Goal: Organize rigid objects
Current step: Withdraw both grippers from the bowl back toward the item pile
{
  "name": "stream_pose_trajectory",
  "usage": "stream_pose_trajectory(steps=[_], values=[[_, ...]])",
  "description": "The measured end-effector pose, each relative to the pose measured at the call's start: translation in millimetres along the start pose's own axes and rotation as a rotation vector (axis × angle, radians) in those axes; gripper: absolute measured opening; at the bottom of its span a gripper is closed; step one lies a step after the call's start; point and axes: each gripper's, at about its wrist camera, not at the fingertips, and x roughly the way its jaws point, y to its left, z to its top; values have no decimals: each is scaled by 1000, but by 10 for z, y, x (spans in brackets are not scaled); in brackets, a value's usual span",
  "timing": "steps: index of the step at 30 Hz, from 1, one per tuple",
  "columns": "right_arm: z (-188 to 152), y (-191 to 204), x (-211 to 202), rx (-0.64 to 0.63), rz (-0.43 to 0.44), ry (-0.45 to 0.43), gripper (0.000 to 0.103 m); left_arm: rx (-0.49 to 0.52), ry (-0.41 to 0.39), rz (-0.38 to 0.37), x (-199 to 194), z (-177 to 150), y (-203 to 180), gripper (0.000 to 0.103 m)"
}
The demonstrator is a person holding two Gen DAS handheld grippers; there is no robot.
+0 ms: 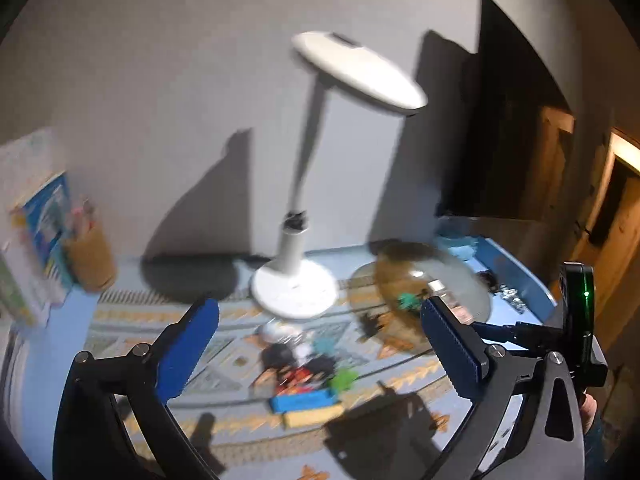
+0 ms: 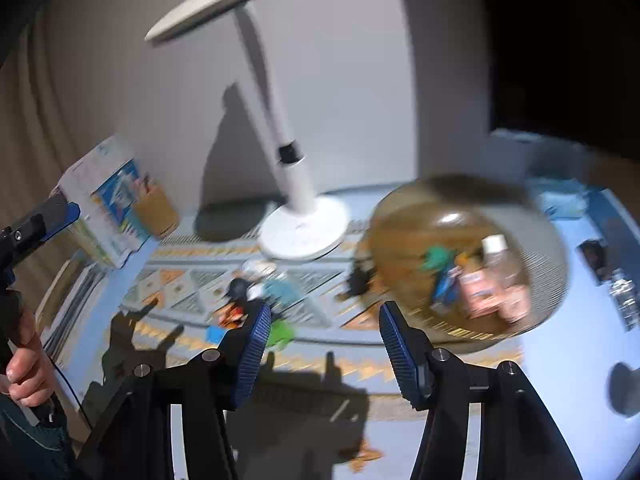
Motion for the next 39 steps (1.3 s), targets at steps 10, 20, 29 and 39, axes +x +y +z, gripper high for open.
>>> stream_pose_trajectory(steps=[10,20,29,39], values=[[-600,136,798,1,69,170,55,-134,247,72,576,-1081,626,101],[-456,81,953,0,65,203,55,-83,350,92,1049,-1378,95,101],[-548,-226,922,54,59,215,55,-6,432,268,1599,-1419,-384,101],[-432,150,1056,-115,77,242,55,-100,426,335,1258,-1461,301,101]])
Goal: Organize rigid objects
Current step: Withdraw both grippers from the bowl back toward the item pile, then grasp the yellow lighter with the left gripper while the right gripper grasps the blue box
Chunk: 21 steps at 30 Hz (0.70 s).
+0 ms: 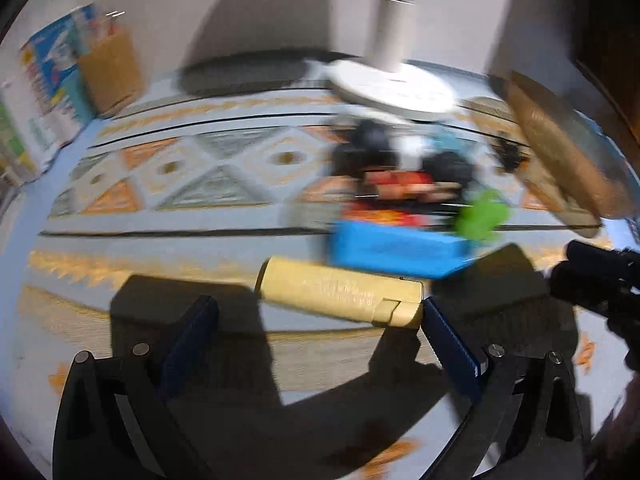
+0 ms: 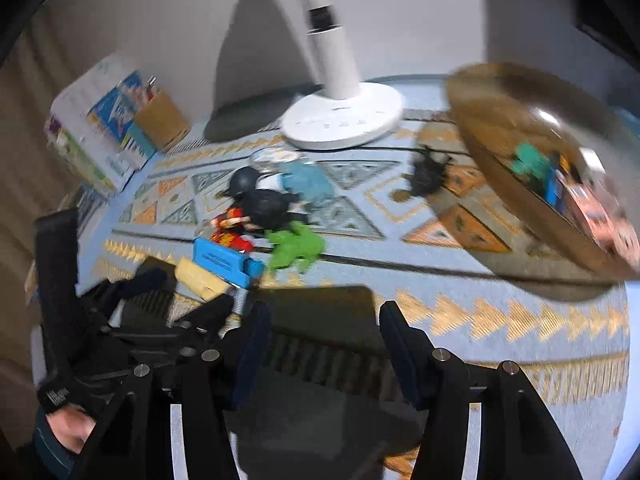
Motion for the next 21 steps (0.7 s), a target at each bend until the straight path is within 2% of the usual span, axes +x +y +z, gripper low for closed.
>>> stream_pose_trajectory(steps=[4,7,9,13,15,18,19,21], values=[[129,331,191,-133,-21,28,55,-89,11,60,-24,-85,623,100],[200,571,349,-242,-26,48,54,-130,16,30,-64,-107,945,100],[239,730,460,-326,-33,54,53,-129,21,-23,-127,-135,1050,99],[314,877,649,-425,-81,69,52,-113,8,-96,-219,-170,1007,99],[325,903,729,-455,-82,82,47,-108,-8,-104,-200,-117,921,100],[310,901,824,-460,-79,99,44,-97,2,-69,-52,40,797,91],[301,903,817,-456,-72,96,42,-91,16,-59,19,84,755,83],[252,885,778,-432,-31,116,37,-54,10,4,124,174,665,81]])
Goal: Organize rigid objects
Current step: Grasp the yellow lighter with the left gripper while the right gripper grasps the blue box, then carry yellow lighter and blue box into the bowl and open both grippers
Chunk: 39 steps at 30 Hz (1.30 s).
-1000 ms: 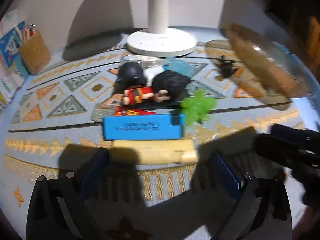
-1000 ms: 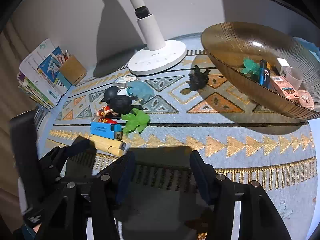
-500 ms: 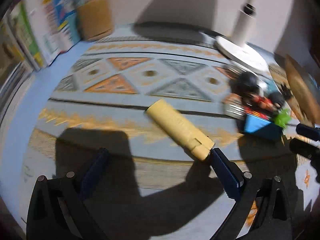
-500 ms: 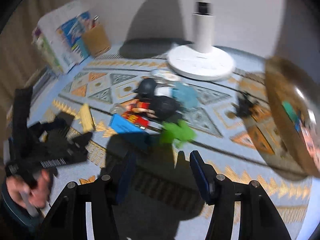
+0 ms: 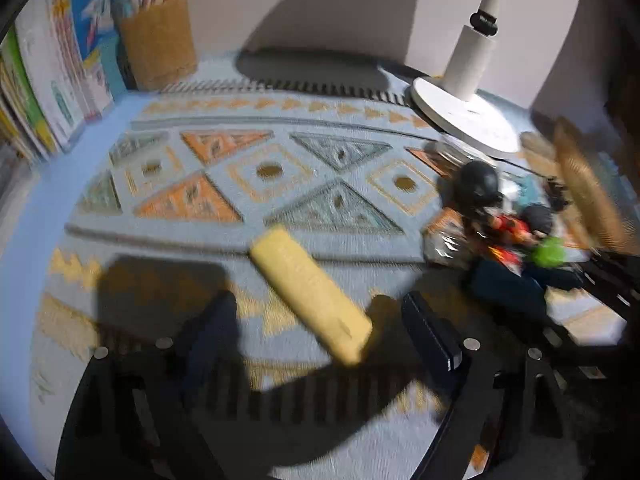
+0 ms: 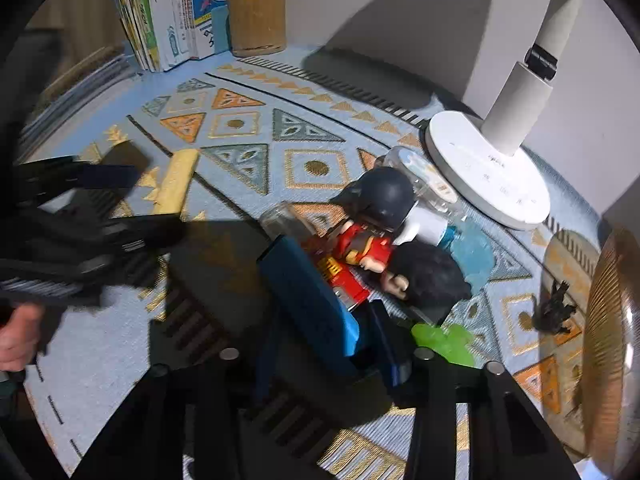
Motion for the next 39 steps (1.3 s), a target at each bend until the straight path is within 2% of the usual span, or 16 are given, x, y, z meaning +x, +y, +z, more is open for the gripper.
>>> stream_pose_trajectory(steps=[1,3,4,5,10,13,15,16,18,20,25,27,29,33,36,39], values=[[-41,13,-22,14,20,7,33,34,-9,37,25,15,-59,73],[-129,65,-78,38,20,12,28,90,-35,-4,1,14,-142,47],[-206,78,-126,75,19,14,26,121,-39,-18,-15,6,-173,29],[-269,81,-167,108,25,16,25,145,-41,-33,-27,-11,-203,23],[-676,-69,-398,379,16,11,25,340,-38,-259,-227,-313,-414,22],[-873,-107,-507,480,27,-7,25,409,-31,-344,-303,-445,-453,22],[-902,-89,-528,477,25,-13,25,406,-27,-336,-285,-448,-452,27],[-925,-45,-547,453,11,-22,25,385,-16,-316,-258,-438,-438,40],[-928,-20,-553,446,18,-25,29,354,-14,-312,-250,-425,-407,41],[-909,10,-551,431,17,-29,37,324,-11,-305,-266,-452,-386,50],[-835,98,-474,373,-69,-34,37,345,-39,-202,-313,-589,-518,52],[-806,133,-449,352,-102,-29,37,345,-53,-176,-321,-601,-575,47],[-802,161,-443,339,-128,-28,31,338,-60,-185,-336,-601,-602,21],[-810,243,-470,326,-146,-44,24,309,-73,-186,-352,-581,-592,20],[-851,133,-573,385,-49,-69,24,276,-119,-240,-489,-532,-533,19],[-866,-4,-797,429,-41,-118,24,253,-175,-284,-687,-447,-494,12]])
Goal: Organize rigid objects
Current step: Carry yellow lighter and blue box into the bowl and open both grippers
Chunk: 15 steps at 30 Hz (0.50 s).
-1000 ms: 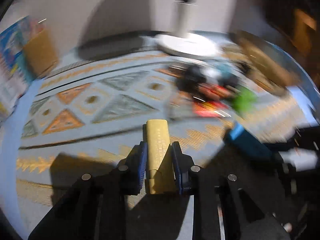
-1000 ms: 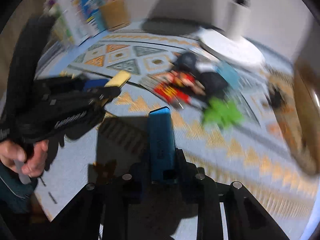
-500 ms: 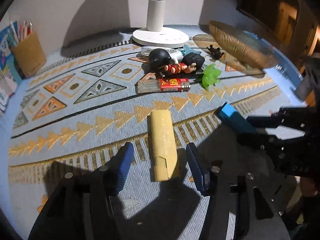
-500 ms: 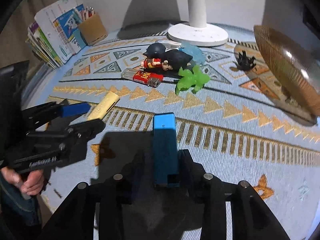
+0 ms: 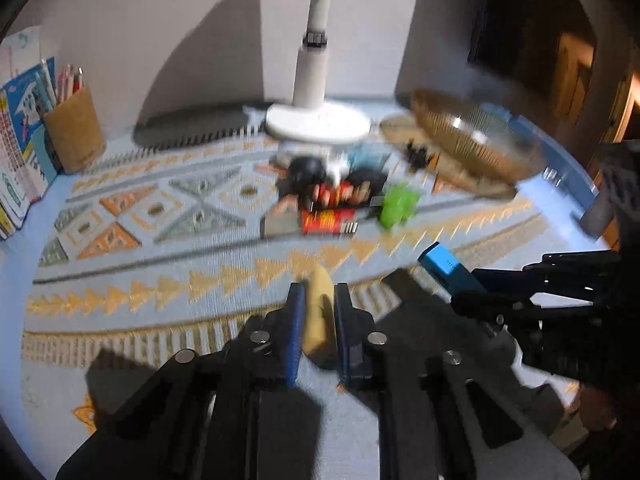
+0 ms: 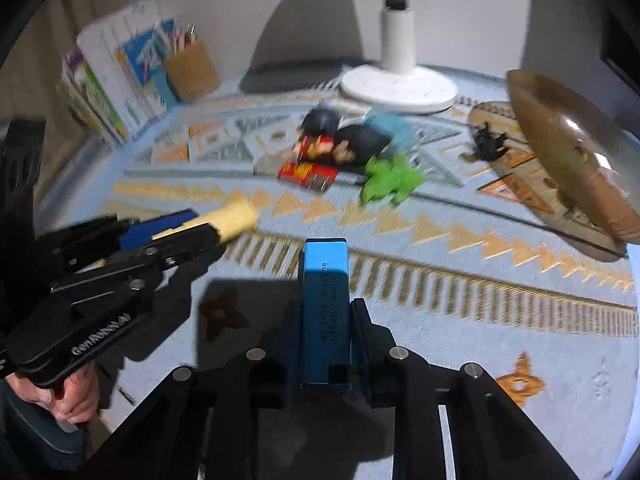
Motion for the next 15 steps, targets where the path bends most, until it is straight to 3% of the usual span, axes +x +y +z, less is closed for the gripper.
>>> stream_pose_trajectory(steps=[3,6,7,9,10,11,12,14,15], values=[[63,-110,-167,27,-9,-40,24,12,-16,-6,-88,105,9,12],[76,-284,-304,70,-8,-65,24,-4,53,-39,4,81,97,18],[61,-319,-309,76,-9,-61,24,-9,73,-49,33,52,121,31],[41,-365,-278,88,-2,-48,24,-11,130,-102,104,-44,133,42],[15,-399,-251,99,11,-36,24,-7,172,-129,153,-93,104,53],[-5,-421,-237,106,19,-31,24,-1,190,-135,184,-124,67,67],[-26,-443,-205,117,32,-22,24,17,198,-128,216,-161,-6,72],[-39,-448,-181,122,37,-18,24,50,203,-96,268,-195,-119,72],[-72,-461,-143,128,41,-10,24,75,235,-62,355,-217,-200,65]])
